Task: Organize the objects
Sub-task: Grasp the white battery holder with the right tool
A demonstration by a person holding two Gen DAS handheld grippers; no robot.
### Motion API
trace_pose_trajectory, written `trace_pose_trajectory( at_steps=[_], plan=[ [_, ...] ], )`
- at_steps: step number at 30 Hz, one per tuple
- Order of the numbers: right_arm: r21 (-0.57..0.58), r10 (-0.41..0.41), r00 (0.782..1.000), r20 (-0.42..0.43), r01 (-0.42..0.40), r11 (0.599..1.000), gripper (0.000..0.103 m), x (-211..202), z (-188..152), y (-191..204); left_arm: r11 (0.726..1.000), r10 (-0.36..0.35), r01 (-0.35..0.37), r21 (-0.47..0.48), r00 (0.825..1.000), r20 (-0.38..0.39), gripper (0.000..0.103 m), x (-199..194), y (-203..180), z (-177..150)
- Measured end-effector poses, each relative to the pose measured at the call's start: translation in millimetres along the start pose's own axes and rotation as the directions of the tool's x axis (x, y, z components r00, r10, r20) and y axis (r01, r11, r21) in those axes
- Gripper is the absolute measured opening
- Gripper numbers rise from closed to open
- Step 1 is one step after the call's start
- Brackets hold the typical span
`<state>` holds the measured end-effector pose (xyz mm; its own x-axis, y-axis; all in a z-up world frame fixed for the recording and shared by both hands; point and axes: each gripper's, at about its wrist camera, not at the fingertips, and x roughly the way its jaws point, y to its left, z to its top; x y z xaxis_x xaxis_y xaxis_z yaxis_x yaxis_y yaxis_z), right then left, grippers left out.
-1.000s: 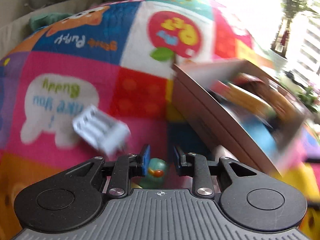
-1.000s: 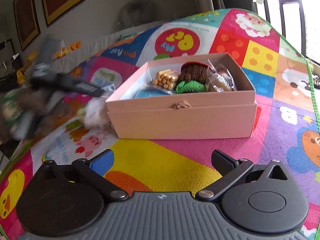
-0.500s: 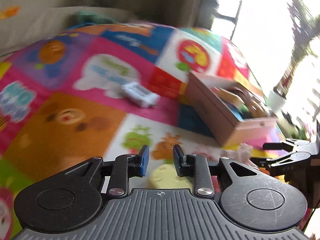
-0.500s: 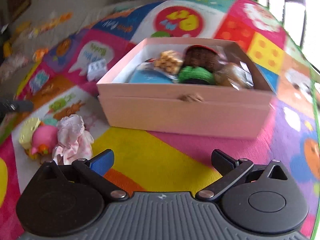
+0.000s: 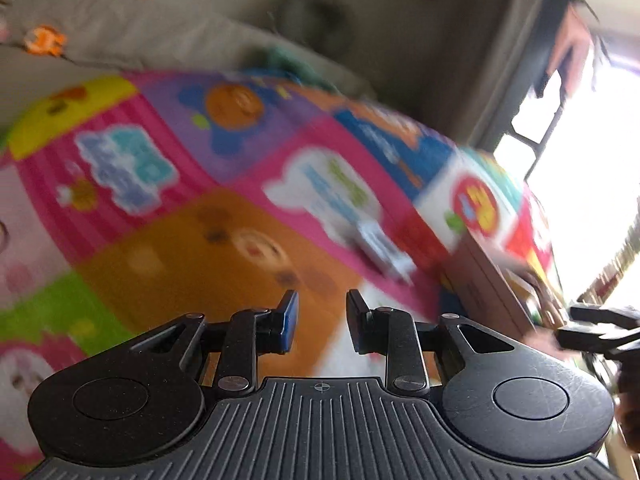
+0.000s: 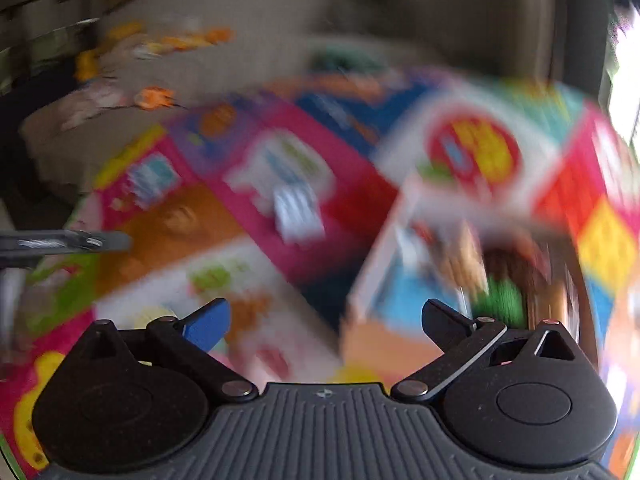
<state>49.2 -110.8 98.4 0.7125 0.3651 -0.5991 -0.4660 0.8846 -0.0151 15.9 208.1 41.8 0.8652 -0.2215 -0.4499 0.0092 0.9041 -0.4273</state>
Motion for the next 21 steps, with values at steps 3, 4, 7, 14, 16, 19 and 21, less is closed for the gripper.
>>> trace_pose_trajectory(
  at_steps=[3, 4, 7, 14, 16, 19, 21],
  plan=[
    [0.026, 0.092, 0.995, -0.028, -0.091, 0.995, 0.092, 27.5, 49.3, 11.4, 0.991, -0.055, 0.061, -0.121, 0.997, 0.051, 0.029, 6.5, 10.6, -5.4],
    [0.052, 0.108, 0.993, -0.056, -0.106, 0.993, 0.087, 47.4, 64.0, 13.4, 0.986, -0.082, 0.089, -0.143, 0.995, 0.053, 0.029, 10.2, 11.6, -9.6],
    [0.119, 0.068, 0.987, -0.143, -0.052, 0.992, 0.081, 122.4, 93.3, 17.9, 0.986, -0.104, 0.108, -0.129, 0.994, 0.035, 0.029, 19.7, 10.9, -18.1],
    [0.143, -0.058, 0.951, -0.302, 0.105, 0.984, 0.048, 233.4, 84.5, 21.9, 0.977, -0.141, 0.143, -0.157, 0.99, 0.023, 0.029, 24.2, 18.3, -23.1],
    [0.113, -0.049, 0.955, -0.293, 0.086, 0.99, 0.048, 224.5, 78.2, 26.7, 0.974, -0.15, 0.154, -0.167, 0.988, 0.037, 0.029, 22.7, 21.3, -22.9],
    [0.055, 0.016, 0.95, -0.312, 0.001, 0.999, 0.047, 193.7, 57.9, 37.1, 0.968, -0.152, 0.158, -0.193, 0.987, 0.042, 0.029, 22.3, 25.1, -21.8],
    [-0.001, 0.058, 0.943, -0.327, -0.062, 0.998, 0.047, 166.1, 39.8, 46.2, 0.969, -0.147, 0.152, -0.194, 0.988, 0.04, 0.029, 22.5, 24.8, -21.5]
  ],
)
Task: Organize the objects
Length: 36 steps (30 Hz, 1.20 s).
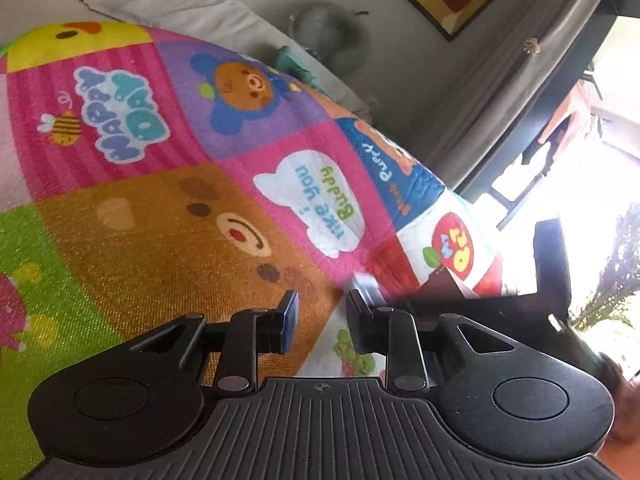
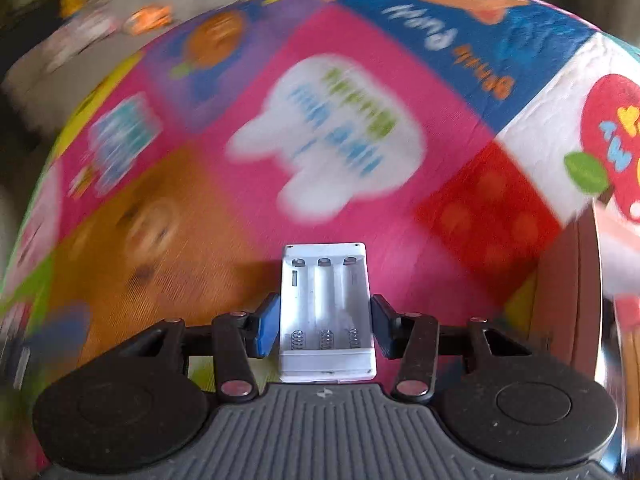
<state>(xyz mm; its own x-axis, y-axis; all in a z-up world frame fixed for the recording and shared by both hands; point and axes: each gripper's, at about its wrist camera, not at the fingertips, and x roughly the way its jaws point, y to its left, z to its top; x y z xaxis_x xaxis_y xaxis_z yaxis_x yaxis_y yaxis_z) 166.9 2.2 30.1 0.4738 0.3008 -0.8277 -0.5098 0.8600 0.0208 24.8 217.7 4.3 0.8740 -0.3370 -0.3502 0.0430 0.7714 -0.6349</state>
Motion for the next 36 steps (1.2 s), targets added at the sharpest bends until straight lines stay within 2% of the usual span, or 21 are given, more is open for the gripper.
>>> trace_pose_trajectory(
  at_steps=[5, 8, 9, 11, 14, 19, 22, 25, 28, 30, 33, 35, 36],
  plan=[
    [-0.065, 0.068, 0.997, -0.022, -0.069, 0.995, 0.047, -47.7, -60.9, 2.2, 0.998, 0.027, -0.027, 0.064, 1.0, 0.002, 0.029, 0.0, -10.1, -3.1],
    [-0.078, 0.057, 0.998, -0.009, -0.057, 0.995, 0.047, -73.3, -92.0, -6.7, 0.995, 0.046, -0.044, 0.093, 0.999, -0.018, 0.029, -1.2, -17.3, -5.9],
    [-0.086, 0.038, 0.999, 0.016, -0.036, 0.996, 0.048, -82.0, -102.2, -9.3, 0.995, 0.045, -0.042, 0.089, 0.999, -0.031, 0.029, -2.8, -19.4, -6.9],
    [-0.098, 0.006, 0.997, 0.076, 0.002, 0.995, 0.059, -103.1, -125.3, -16.9, 0.996, 0.022, -0.016, 0.085, 0.998, -0.063, 0.029, -8.7, -25.2, -10.1],
    [-0.073, -0.011, 0.986, 0.165, 0.024, 0.997, 0.072, -129.8, -153.1, -27.3, 0.991, 0.011, 0.005, 0.13, 0.993, -0.119, 0.029, -17.8, -41.6, -17.3],
    [0.019, -0.079, 0.964, 0.252, 0.077, 0.997, 0.077, -152.7, -190.4, -42.9, 0.97, 0.04, 0.011, 0.245, 0.979, -0.201, 0.029, -25.9, -80.0, -33.8],
    [0.083, -0.133, 0.944, 0.303, 0.113, 0.99, 0.082, -160.6, -207.4, -54.4, 0.931, 0.069, 0.008, 0.365, 0.978, -0.198, 0.029, -37.6, -104.5, -44.6],
    [0.134, -0.174, 0.923, 0.343, 0.135, 0.982, 0.089, -166.8, -223.8, -65.4, 0.858, 0.092, 0.03, 0.513, 0.973, -0.211, 0.029, -49.8, -125.4, -64.1],
    [0.182, -0.191, 0.923, 0.333, 0.136, 0.974, 0.091, -160.2, -238.0, -76.4, 0.817, 0.101, 0.103, 0.567, 0.943, -0.316, 0.029, -50.5, -139.2, -86.8],
    [0.233, -0.201, 0.927, 0.317, 0.129, 0.964, 0.091, -152.8, -244.8, -84.8, 0.78, 0.114, 0.152, 0.607, 0.92, -0.376, 0.029, -50.1, -149.4, -102.6],
    [0.296, -0.198, 0.93, 0.31, 0.103, 0.95, 0.091, -148.4, -251.0, -94.8, 0.729, 0.154, 0.193, 0.657, 0.888, -0.432, 0.029, -45.6, -160.5, -122.1],
    [0.328, -0.199, 0.925, 0.323, 0.087, 0.941, 0.096, -149.5, -253.1, -100.2, 0.701, 0.189, 0.214, 0.68, 0.864, -0.467, 0.03, -38.9, -166.9, -134.6],
    [0.339, -0.198, 0.925, 0.324, 0.082, 0.937, 0.096, -149.3, -253.8, -101.8, 0.682, 0.204, 0.216, 0.698, 0.861, -0.466, 0.033, -36.2, -170.0, -139.7]
  ],
)
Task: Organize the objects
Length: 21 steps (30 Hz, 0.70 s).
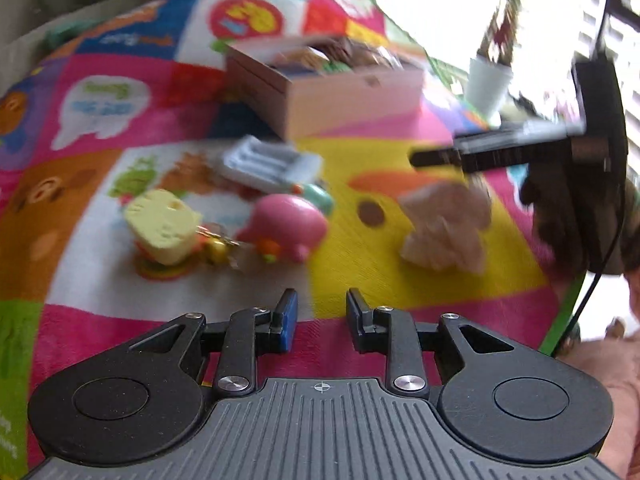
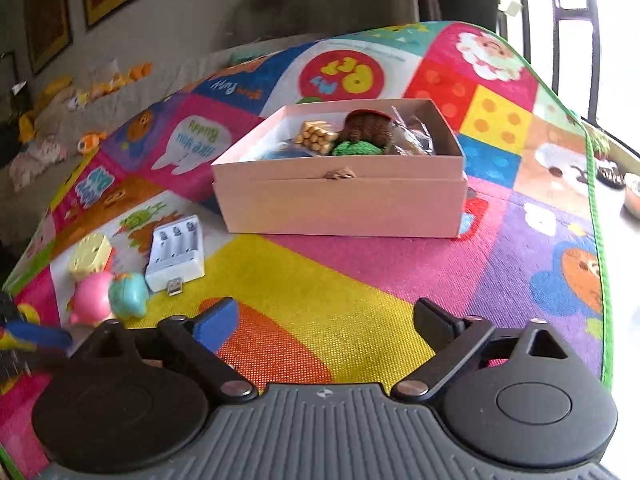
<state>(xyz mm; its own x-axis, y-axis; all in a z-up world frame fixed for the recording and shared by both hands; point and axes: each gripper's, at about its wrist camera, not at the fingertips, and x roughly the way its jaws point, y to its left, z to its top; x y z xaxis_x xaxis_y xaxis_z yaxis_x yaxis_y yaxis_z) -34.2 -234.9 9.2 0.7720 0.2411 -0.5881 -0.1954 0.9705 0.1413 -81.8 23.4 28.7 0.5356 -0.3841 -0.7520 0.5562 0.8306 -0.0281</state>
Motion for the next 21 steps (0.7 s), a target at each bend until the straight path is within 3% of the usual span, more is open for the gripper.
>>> trace_pose_trajectory(
  at_steps=[3, 8, 12, 15, 19, 21],
  plan=[
    [0.019, 0.007, 1.0, 0.008, -0.007, 1.0, 0.096, -1.6, -0.9, -2.8, 0.998, 0.001, 0.001, 0.067, 1.0, -0.023, 0.048, 5.3, -13.8, 5.9],
    [0.054, 0.013, 1.0, 0.026, -0.014, 0.998, 0.097, -4.1, -1.2, -7.5, 0.994, -0.027, 0.032, 0.105, 0.998, -0.048, 0.049, 10.0, -22.9, 15.1],
    [0.09, 0.011, 0.999, 0.049, -0.016, 0.996, 0.098, -7.3, -1.6, -12.7, 0.99, -0.037, 0.029, 0.135, 0.998, 0.058, 0.05, -14.9, -30.4, 27.7],
    [0.099, 0.015, 0.998, 0.054, -0.02, 0.995, 0.099, -7.7, -1.5, -14.6, 0.992, 0.046, -0.06, 0.114, 0.991, 0.128, 0.05, -21.5, -23.0, 40.6],
    [0.101, 0.014, 0.998, 0.064, -0.02, 0.995, 0.099, -9.1, -2.0, -14.5, 0.985, 0.146, -0.15, 0.087, 0.988, 0.047, 0.046, 10.9, -6.4, 47.6],
    [0.105, 0.015, 0.998, 0.069, -0.022, 0.994, 0.1, -9.8, -2.1, -15.1, 0.981, 0.169, -0.17, 0.091, 0.985, 0.021, 0.057, 24.4, -2.3, 45.9]
  ],
)
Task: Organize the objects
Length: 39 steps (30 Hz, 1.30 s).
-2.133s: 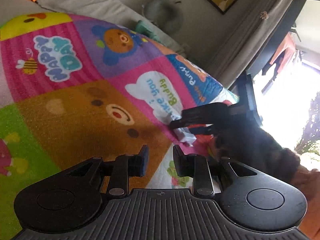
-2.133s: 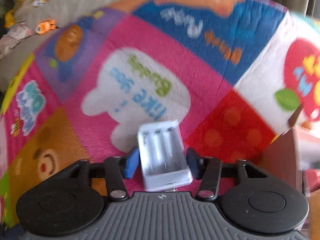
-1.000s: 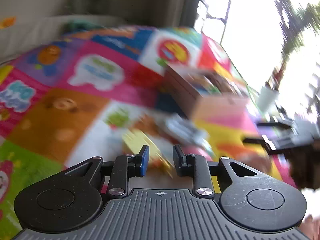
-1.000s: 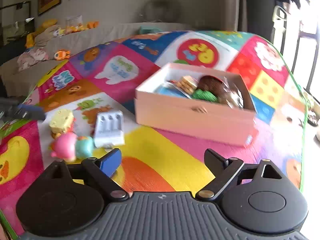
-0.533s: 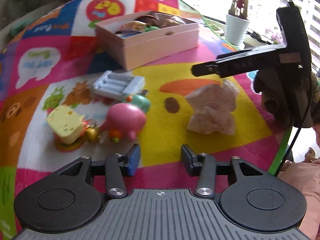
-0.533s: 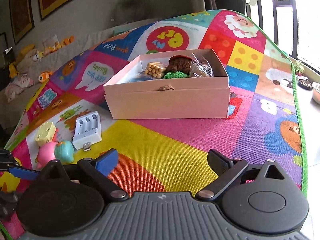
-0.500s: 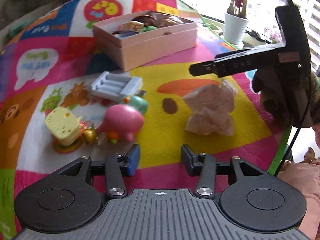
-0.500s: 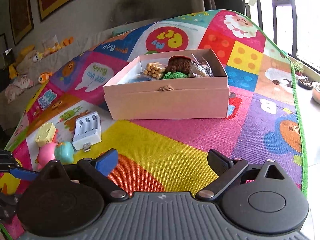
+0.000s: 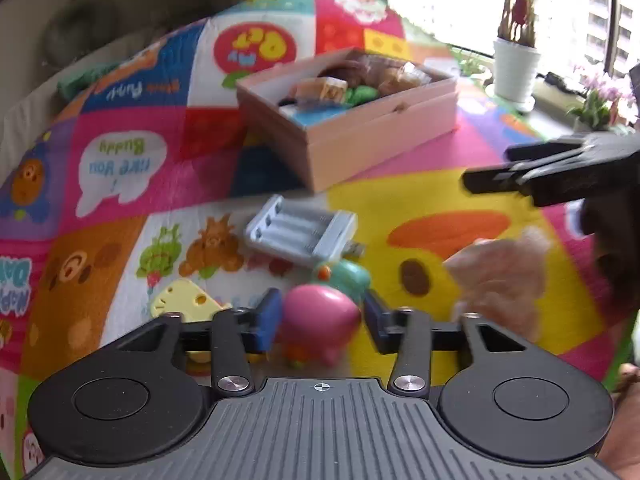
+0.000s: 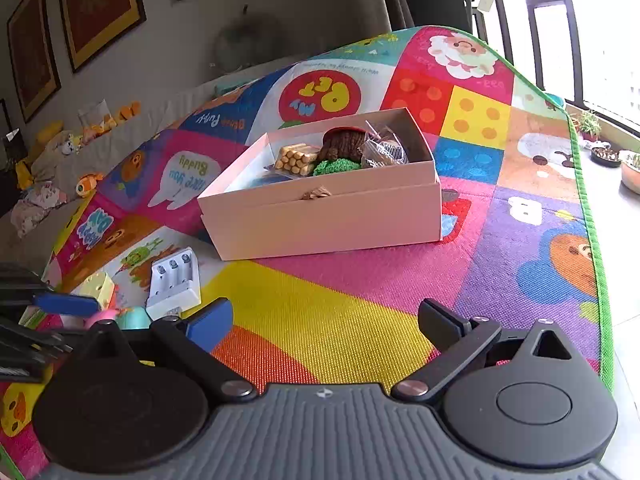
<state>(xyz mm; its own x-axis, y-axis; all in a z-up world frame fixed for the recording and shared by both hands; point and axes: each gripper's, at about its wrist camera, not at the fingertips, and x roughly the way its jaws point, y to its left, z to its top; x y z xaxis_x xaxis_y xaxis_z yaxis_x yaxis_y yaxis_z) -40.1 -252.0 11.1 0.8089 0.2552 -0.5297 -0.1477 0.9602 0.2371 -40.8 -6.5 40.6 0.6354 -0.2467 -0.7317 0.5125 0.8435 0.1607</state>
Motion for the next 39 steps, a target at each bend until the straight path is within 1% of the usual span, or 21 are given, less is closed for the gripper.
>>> trace_pose_trajectory(
  at_steps=[1, 2, 4, 5, 9, 11, 12, 13, 15, 17, 19, 21, 22, 23, 24, 26, 30, 32, 34, 37, 39],
  plan=[
    [0.002, 0.002, 1.0, 0.0, -0.002, 1.0, 0.1, 0.0, 0.1, -0.2, 1.0, 0.01, -0.01, 0.003, 1.0, -0.006, 0.058, 4.2, 0.6, -0.2],
    [0.002, 0.003, 1.0, 0.0, -0.003, 1.0, 0.1, 0.2, 0.1, -0.1, 1.0, 0.011, -0.011, -0.004, 1.0, -0.011, 0.056, 8.6, 2.4, 0.3],
    [0.0, 0.007, 1.0, -0.005, -0.007, 1.0, 0.1, 1.0, 0.2, 0.7, 0.998, -0.035, 0.033, -0.061, 0.999, -0.037, 0.053, 18.9, 9.7, 0.5],
    [-0.002, 0.008, 1.0, -0.006, -0.008, 1.0, 0.1, 1.3, 0.2, 1.0, 0.995, -0.05, 0.048, -0.092, 0.998, -0.024, 0.053, 20.5, 12.0, -0.7],
    [-0.004, 0.006, 1.0, -0.016, -0.006, 1.0, 0.1, 3.3, 0.6, 1.7, 0.98, -0.066, 0.068, -0.185, 0.998, 0.015, 0.05, 13.2, 16.5, -8.3],
    [-0.021, 0.005, 0.999, -0.037, -0.005, 1.0, 0.1, 6.5, 1.9, 4.1, 0.958, -0.099, 0.113, -0.263, 0.993, 0.064, 0.05, -1.8, 25.1, -16.3],
    [-0.043, 0.009, 0.999, -0.044, -0.011, 0.999, 0.1, 7.6, 3.1, 7.3, 0.948, -0.103, 0.126, -0.293, 0.991, 0.09, 0.049, -10.2, 29.4, -20.3],
    [-0.073, 0.014, 0.999, -0.047, -0.017, 0.997, 0.1, 8.6, 5.1, 12.3, 0.939, -0.094, 0.126, -0.32, 0.989, 0.114, 0.049, -19.1, 34.5, -25.0],
    [-0.13, 0.031, 0.998, -0.055, -0.038, 0.991, 0.1, 11.0, 12.3, 26.0, 0.92, -0.05, 0.105, -0.377, 0.987, 0.155, 0.049, -36.3, 46.7, -35.3],
    [-0.142, 0.095, 0.991, -0.094, -0.107, 0.984, 0.1, 18.0, 25.0, 39.4, 0.89, -0.001, 0.088, -0.448, 0.982, 0.191, 0.049, -51.2, 61.7, -45.9],
    [-0.129, 0.159, 0.976, -0.148, -0.178, 0.975, 0.1, 29.8, 37.3, 53.0, 0.858, 0.038, 0.077, -0.508, 0.976, 0.213, 0.049, -61.7, 77.2, -52.6],
    [-0.152, 0.187, 0.964, -0.192, -0.217, 0.964, 0.095, 45.6, 44.8, 70.5, 0.832, 0.067, 0.071, -0.55, 0.972, 0.226, 0.049, -68.8, 88.6, -57.5],
    [-0.184, 0.18, 0.962, -0.207, -0.219, 0.958, 0.088, 53.6, 45.9, 80.5, 0.827, 0.073, 0.069, -0.559, 0.971, 0.228, 0.049, -71.1, 91.4, -58.4],
    [-0.226, 0.163, 0.961, -0.225, -0.215, 0.95, 0.08, 62.6, 45.7, 90.8, 0.824, 0.074, 0.07, -0.561, 0.97, 0.231, 0.049, -72.2, 93.0, -58.9],
    [-0.258, 0.148, 0.959, -0.243, -0.211, 0.943, 0.077, 70.6, 44.5, 100.1, 0.825, 0.071, 0.074, -0.56, 0.97, 0.233, 0.049, -73.1, 94.6, -59.2],
    [-0.306, 0.13, 0.953, -0.275, -0.215, 0.927, 0.064, 84.5, 42.2, 113.8, 0.829, 0.054, 0.088, -0.552, 0.97, 0.236, 0.049, -71.6, 92.5, -58.4],
    [-0.347, 0.142, 0.947, -0.287, -0.241, 0.906, 0.054, 93.2, 41.7, 130.0, 0.833, 0.01, 0.117, -0.541, 0.974, 0.227, 0.049, -61.6, 86.8, -60.9],
    [-0.361, 0.143, 0.942, -0.305, -0.253, 0.898, 0.047, 93.3, 40.4, 133.2, 0.832, -0.005, 0.126, -0.541, 0.976, 0.218, 0.049, -56.6, 83.8, -62.8],
    [-0.379, 0.137, 0.938, -0.318, -0.258, 0.889, 0.047, 88.4, 38.0, 131.7, 0.833, -0.016, 0.131, -0.537, 0.977, 0.213, 0.049, -53.8, 80.9, -64.0],
    [-0.417, 0.087, 0.938, -0.336, -0.231, 0.879, 0.047, 71.7, 32.6, 122.4, 0.84, -0.024, 0.137, -0.526, 0.976, 0.217, 0.049, -54.7, 79.2, -66.3],
    [-0.416, 0.085, 0.927, -0.364, -0.244, 0.876, 0.047, 57.8, 29.5, 114.8, 0.836, -0.028, 0.14, -0.53, 0.977, 0.213, 0.049, -52.5, 79.5, -67.7]
  ],
)
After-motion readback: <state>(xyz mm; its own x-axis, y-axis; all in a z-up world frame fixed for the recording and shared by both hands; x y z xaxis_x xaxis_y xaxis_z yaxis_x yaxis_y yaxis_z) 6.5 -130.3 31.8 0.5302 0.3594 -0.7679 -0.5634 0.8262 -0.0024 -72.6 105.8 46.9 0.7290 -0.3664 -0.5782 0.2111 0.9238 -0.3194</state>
